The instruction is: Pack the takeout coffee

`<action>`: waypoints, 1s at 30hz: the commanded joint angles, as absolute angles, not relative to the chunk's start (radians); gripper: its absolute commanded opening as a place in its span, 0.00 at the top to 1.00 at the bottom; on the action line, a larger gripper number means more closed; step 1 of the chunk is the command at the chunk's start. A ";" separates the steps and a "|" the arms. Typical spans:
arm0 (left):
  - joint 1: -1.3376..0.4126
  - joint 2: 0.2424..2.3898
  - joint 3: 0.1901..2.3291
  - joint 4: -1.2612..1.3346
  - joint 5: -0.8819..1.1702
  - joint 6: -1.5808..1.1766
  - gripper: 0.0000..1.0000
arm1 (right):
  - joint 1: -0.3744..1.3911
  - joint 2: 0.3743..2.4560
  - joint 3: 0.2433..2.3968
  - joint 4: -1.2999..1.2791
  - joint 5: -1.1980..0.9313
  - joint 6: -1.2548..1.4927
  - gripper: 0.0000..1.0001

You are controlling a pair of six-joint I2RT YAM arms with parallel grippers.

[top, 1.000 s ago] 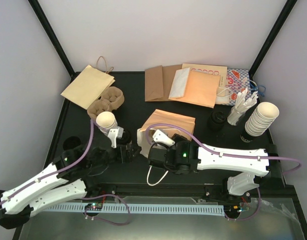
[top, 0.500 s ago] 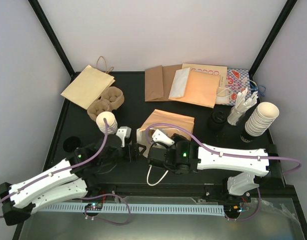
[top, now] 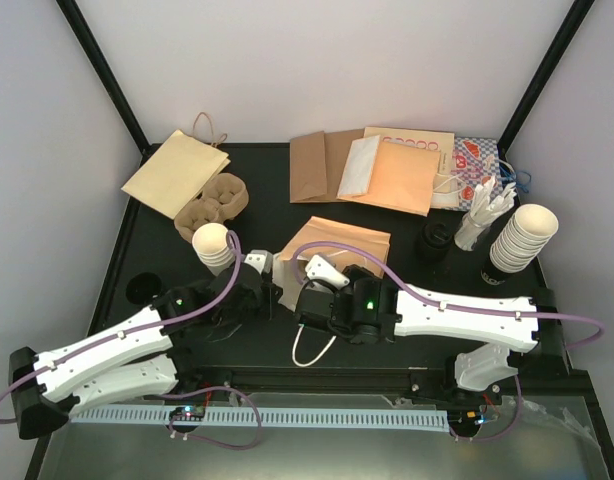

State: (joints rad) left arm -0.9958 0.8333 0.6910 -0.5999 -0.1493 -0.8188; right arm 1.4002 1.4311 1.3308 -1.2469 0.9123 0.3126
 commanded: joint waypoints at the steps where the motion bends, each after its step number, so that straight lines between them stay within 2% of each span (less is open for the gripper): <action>1: -0.993 0.848 0.766 -0.608 -0.187 -0.799 0.98 | 1.396 1.396 1.345 -1.217 0.904 0.287 0.75; 5: -0.992 0.850 0.780 -0.603 -0.184 -0.796 0.98 | 1.399 1.369 1.355 -1.193 0.845 0.246 0.64; 17: -0.973 0.906 0.837 -0.627 -0.156 -0.798 0.98 | 1.399 1.273 1.408 -1.219 0.691 0.216 0.44; 23: -0.950 0.944 0.841 -0.591 -0.114 -0.786 0.99 | 1.399 1.203 1.409 -1.170 0.656 0.191 0.21; 30: -0.943 0.970 0.876 -0.616 -0.100 -0.772 0.98 | 1.403 1.184 1.467 -1.143 0.590 0.116 0.20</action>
State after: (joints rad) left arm -0.9489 0.9638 0.8146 -0.6209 -0.1257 -0.7959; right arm 1.4002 1.2003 1.4246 -1.1851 0.6498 0.1715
